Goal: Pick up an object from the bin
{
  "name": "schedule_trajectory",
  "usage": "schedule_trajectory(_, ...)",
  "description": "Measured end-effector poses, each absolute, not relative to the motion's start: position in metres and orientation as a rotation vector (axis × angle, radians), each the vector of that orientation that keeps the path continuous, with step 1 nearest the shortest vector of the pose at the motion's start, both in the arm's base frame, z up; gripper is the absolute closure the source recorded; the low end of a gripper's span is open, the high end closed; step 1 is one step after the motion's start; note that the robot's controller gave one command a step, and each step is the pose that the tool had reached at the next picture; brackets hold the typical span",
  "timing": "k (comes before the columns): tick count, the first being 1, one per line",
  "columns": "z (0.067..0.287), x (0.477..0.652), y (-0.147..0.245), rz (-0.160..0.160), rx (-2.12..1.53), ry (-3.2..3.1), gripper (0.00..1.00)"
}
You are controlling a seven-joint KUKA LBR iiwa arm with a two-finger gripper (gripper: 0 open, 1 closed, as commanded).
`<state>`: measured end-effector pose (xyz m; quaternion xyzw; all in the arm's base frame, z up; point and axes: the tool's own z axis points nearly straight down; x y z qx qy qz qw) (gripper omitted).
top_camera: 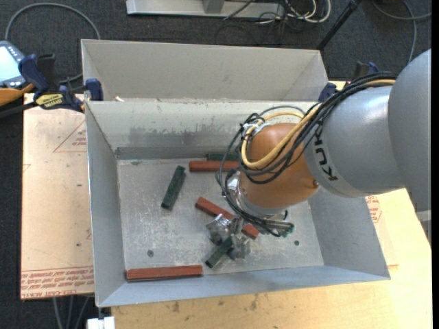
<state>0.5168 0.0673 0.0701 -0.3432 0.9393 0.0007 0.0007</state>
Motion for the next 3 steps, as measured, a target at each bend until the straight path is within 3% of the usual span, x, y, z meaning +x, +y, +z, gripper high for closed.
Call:
schedule_trajectory(1, 0.077, 0.517, 0.068, 0.003, -1.072, 2.951, 1.00)
schedule_trajectory(3, 0.139, 0.519, 0.070, 0.001, -1.064, 2.950, 1.00)
